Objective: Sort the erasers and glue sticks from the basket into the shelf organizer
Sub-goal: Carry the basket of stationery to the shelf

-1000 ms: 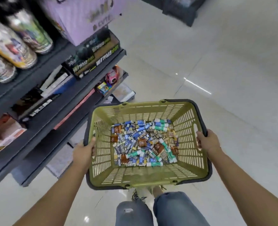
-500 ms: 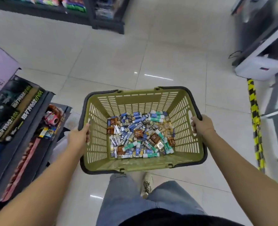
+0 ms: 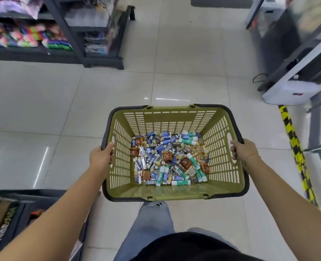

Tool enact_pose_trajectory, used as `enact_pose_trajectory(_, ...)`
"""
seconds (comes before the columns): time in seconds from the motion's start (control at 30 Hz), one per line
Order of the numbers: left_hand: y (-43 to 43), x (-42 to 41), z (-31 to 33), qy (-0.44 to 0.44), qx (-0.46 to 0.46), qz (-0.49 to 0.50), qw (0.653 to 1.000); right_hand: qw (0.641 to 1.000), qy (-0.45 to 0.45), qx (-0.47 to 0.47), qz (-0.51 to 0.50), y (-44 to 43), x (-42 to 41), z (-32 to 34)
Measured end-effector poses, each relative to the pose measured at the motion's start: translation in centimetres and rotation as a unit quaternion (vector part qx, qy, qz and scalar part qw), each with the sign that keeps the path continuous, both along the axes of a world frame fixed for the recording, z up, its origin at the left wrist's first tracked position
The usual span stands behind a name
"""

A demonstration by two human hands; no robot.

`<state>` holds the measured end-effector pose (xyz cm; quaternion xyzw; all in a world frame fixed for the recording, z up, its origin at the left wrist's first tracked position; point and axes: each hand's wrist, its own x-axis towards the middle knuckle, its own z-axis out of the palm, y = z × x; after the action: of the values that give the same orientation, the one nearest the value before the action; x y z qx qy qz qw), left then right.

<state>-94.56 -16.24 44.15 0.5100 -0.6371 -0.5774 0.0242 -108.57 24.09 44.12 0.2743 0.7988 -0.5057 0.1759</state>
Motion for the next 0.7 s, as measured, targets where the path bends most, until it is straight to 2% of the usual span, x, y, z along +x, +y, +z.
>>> enact_pose_trajectory(0.33, -6.3, -25.7, 2.8, 0.017, 0.007, -0.045, 0.999, 0.998, 0.008, -0.019, -0.053, -5.6, -21.6, 2.7)
enact_pose_trajectory(0.7, -12.1, -55.1, 1.2, 0.004, -0.014, -0.051, 0.999, 0.998, 0.008, -0.030, -0.046, -11.4, -51.5, -0.1)
